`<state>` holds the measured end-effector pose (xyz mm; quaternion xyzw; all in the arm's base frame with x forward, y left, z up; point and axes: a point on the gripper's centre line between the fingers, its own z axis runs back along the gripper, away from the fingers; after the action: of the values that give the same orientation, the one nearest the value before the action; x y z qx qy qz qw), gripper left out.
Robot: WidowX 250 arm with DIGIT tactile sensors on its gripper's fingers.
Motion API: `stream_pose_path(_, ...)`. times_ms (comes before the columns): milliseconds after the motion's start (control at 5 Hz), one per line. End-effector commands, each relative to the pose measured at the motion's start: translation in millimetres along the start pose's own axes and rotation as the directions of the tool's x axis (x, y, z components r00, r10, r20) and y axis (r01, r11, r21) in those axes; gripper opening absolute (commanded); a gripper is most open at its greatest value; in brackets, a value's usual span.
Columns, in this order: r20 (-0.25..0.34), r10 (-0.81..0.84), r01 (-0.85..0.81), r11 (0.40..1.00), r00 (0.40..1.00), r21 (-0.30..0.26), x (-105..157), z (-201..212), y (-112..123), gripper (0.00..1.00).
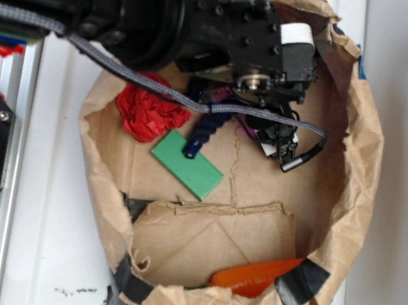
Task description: Grab the blue rope.
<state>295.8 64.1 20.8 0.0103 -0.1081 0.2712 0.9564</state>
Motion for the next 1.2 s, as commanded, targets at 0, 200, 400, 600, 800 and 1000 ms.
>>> stream_pose_path(0, 0.01, -0.049, 0.049, 0.999, 0.999, -0.011, -8, 5, -7, 0.0)
stream_pose_path(200, 0.012, -0.048, 0.048, 0.999, 0.999, -0.01, -9, 8, -8, 0.0)
stream_pose_path(400, 0.008, -0.054, 0.054, 0.999, 0.999, -0.006, -12, 8, -9, 0.0)
stream_pose_path(600, 0.02, -0.049, 0.049, 0.999, 0.999, 0.014, -14, 12, -10, 0.0)
stream_pose_path(800, 0.025, -0.044, 0.044, 0.999, 0.999, 0.005, -10, 20, -10, 0.0)
stream_pose_path(1000, 0.025, -0.057, 0.057, 0.998, 0.998, 0.008, 0, 35, -12, 0.0)
